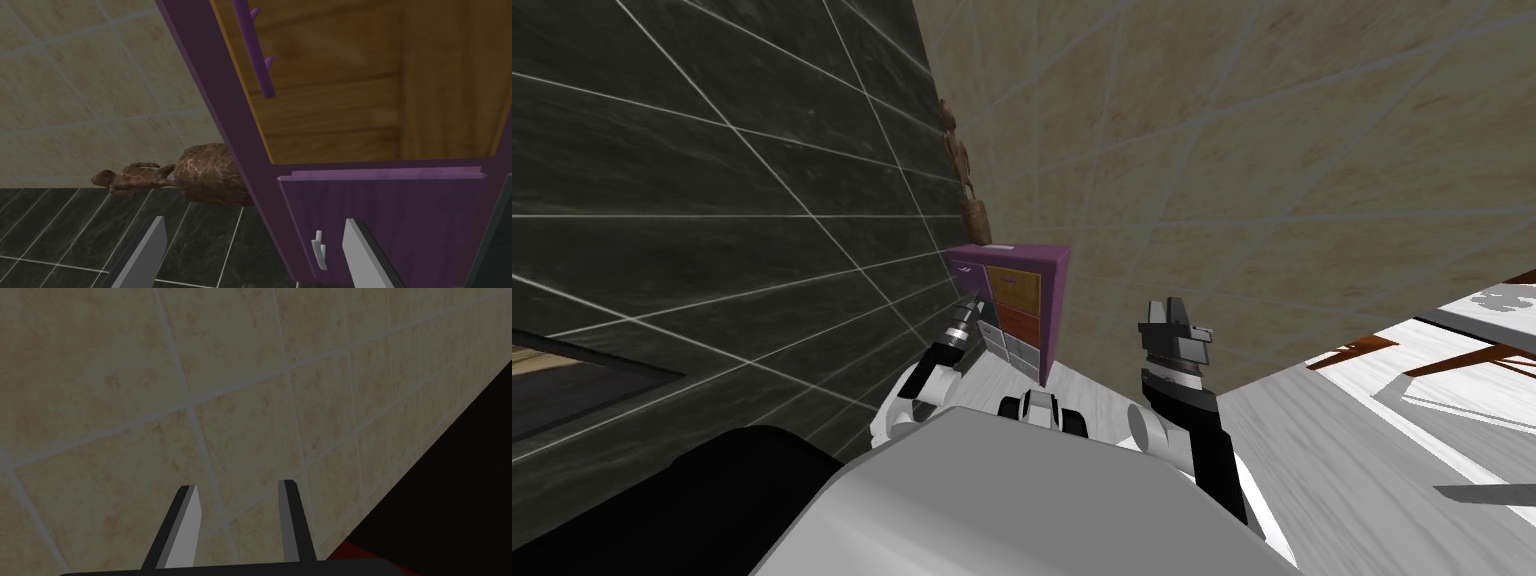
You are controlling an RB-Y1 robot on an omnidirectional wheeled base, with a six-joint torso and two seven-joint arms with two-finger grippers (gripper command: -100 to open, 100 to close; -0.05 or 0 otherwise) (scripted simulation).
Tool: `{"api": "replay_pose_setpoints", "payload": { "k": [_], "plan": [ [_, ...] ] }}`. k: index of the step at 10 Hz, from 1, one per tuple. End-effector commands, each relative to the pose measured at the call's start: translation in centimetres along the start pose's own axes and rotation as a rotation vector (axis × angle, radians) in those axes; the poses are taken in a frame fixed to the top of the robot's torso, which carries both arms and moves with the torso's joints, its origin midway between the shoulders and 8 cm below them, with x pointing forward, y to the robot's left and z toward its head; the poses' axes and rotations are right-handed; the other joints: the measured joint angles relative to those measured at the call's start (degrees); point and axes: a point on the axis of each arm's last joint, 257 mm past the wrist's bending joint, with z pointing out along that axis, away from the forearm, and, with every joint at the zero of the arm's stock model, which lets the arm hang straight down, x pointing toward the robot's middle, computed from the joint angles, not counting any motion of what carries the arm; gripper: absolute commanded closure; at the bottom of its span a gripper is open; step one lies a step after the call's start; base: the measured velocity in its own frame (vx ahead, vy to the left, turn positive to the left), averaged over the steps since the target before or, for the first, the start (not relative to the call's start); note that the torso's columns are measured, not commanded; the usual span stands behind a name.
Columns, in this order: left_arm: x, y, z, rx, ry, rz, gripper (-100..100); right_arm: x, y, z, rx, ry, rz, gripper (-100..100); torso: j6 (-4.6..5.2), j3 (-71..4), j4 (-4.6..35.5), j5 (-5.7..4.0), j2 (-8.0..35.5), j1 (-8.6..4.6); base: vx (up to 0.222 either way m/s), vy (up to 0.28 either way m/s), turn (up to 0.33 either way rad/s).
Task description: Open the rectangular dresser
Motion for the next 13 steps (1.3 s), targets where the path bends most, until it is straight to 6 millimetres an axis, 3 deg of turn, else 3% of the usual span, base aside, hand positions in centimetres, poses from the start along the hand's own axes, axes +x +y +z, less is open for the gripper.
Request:
{"api": "replay_pose_setpoints", "payload": {
  "k": [1,8,10,13],
  "plan": [
    [0.4,1.8,0.1,-0.072,0.025,0.011,-100,0.0,0.0,0.0,0.000,0.000,0.000,0,0.01,0.0,0.0,0.00,0.0,0.02,0.071,-0.040,-0.085],
    [1.2,3.9,-0.4,-0.201,0.081,0.050,-100,0.0,0.0,0.0,0.000,0.000,0.000,0,0.00,0.0,0.0,0.00,0.0,0.00,0.058,-0.029,-0.070],
    [1.5,3.3,-0.5,-0.211,0.094,0.059,-100,0.0,0.0,0.0,0.000,0.000,0.000,0,0.00,0.0,0.0,0.02,0.1,0.08,0.058,-0.025,-0.069],
    [2.1,0.7,-0.6,-0.182,0.110,0.061,-100,0.0,0.0,0.0,0.000,0.000,0.000,0,0.00,0.0,0.0,0.01,0.1,0.06,0.040,-0.019,-0.041]
  ]
}}
